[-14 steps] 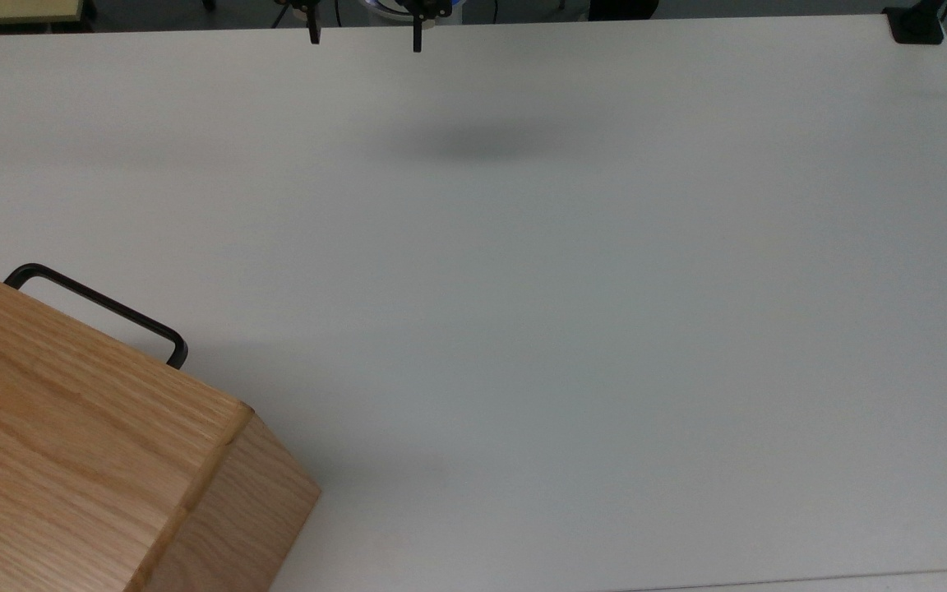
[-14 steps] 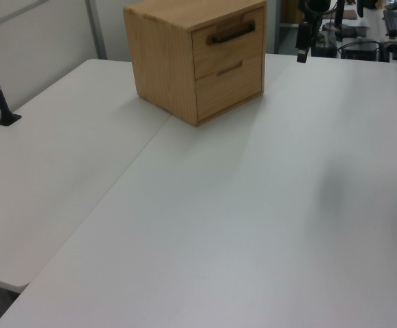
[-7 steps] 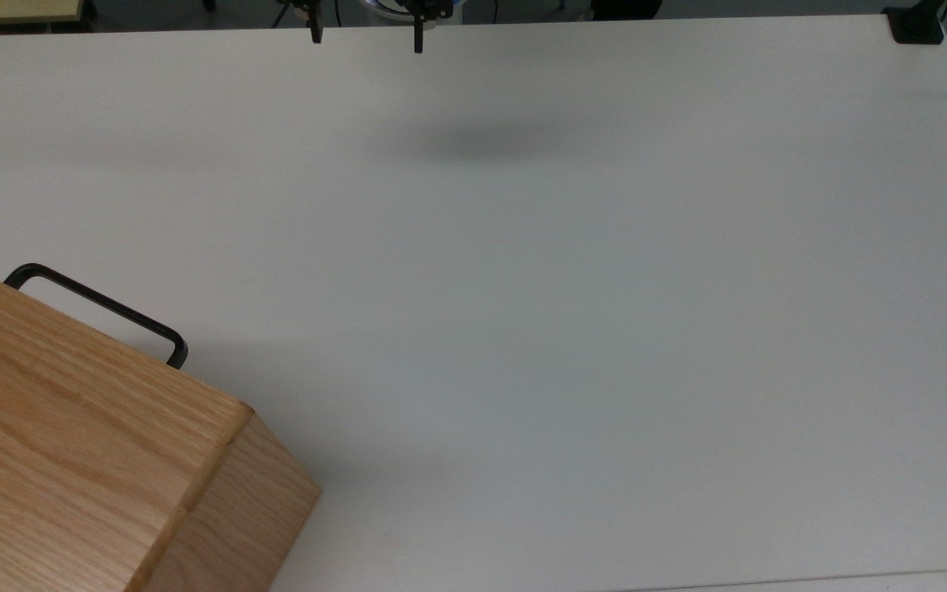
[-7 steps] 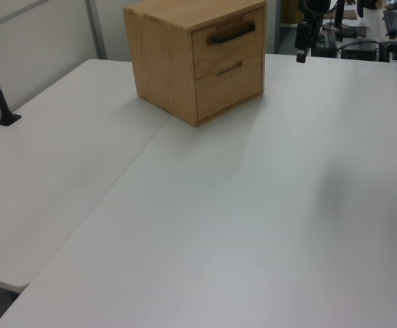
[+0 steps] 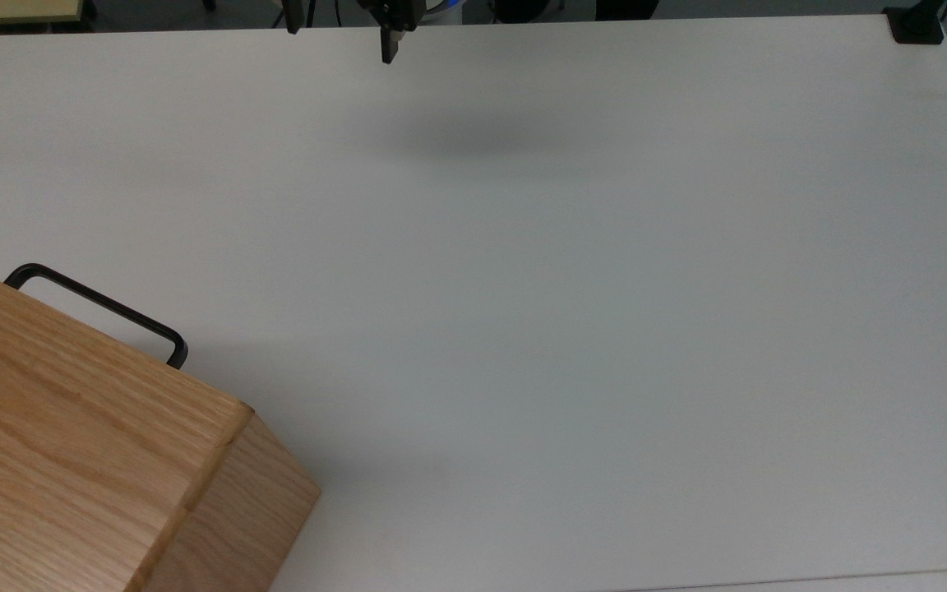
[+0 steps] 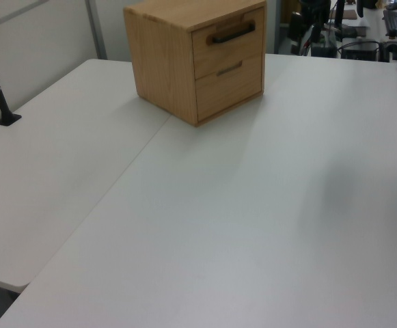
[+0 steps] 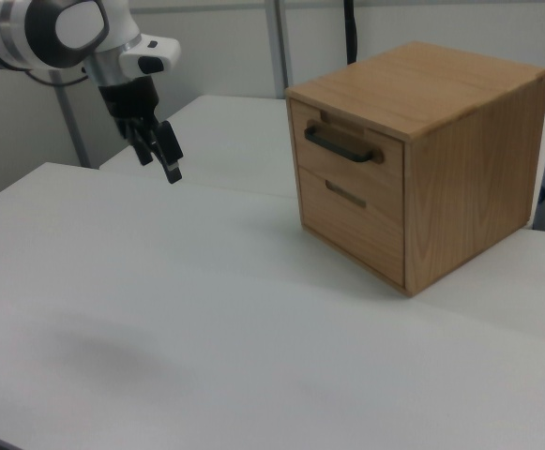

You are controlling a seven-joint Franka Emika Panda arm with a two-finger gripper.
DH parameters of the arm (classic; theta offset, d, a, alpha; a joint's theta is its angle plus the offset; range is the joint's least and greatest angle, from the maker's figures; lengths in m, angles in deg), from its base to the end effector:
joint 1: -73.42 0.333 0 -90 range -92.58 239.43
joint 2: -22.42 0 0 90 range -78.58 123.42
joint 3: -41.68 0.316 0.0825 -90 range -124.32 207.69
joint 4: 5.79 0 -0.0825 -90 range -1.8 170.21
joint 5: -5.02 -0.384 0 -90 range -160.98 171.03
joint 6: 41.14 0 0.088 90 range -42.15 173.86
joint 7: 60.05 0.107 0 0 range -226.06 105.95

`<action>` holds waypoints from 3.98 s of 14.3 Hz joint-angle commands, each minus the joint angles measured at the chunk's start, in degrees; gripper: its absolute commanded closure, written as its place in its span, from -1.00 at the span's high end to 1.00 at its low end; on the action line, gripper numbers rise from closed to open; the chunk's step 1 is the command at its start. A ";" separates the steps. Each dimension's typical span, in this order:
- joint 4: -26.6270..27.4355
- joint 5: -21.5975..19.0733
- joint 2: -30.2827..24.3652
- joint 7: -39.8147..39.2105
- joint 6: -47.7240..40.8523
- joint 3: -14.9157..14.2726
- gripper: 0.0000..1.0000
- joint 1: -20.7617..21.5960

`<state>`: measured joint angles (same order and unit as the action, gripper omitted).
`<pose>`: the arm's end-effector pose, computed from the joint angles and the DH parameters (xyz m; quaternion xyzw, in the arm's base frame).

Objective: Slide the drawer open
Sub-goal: 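Move the gripper down to the black handle of the upper drawer, then close the gripper around the black drawer handle, then pull the handle straight out, sliding the upper drawer out of the cabinet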

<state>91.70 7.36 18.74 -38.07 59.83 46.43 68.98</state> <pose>0.5514 0.0008 0.6152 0.9805 -0.1849 0.0656 0.0104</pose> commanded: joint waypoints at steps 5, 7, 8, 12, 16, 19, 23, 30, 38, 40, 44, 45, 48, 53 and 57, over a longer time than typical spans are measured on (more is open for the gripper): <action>-1.17 -4.00 3.14 53.12 13.61 -1.92 0.95 -0.73; -1.51 -7.42 5.16 58.33 19.41 -5.34 0.94 -1.00; -5.43 -8.65 7.87 59.22 21.53 -6.84 0.93 -1.18; -14.06 -8.49 15.78 60.19 21.90 -8.44 0.92 -1.35; -15.67 -8.66 19.05 61.16 32.49 -8.44 0.48 -3.37; -15.84 -8.40 21.07 61.43 36.05 -8.44 -0.07 -4.52; -17.24 -6.47 24.67 61.34 36.22 -8.44 -0.16 -4.61; -20.41 -6.12 29.34 61.87 39.74 -8.35 -0.16 -5.66; -20.59 -5.32 29.43 61.69 38.95 -8.17 -0.97 -5.75; -20.33 -4.97 28.21 61.43 38.16 -7.74 -1.00 -5.66; -16.64 -4.36 24.08 59.77 34.40 -5.90 -1.00 -5.57; -15.50 -4.44 23.02 57.41 32.03 -4.85 -0.99 -5.75; -13.21 -4.53 19.95 54.94 27.10 -4.13 -0.99 -5.75; -12.68 -4.53 17.83 47.91 17.08 -1.67 -0.98 -5.75; -12.68 -4.62 16.86 44.21 11.01 -1.14 -0.98 -5.66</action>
<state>77.22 2.61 37.87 16.92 72.71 42.67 62.35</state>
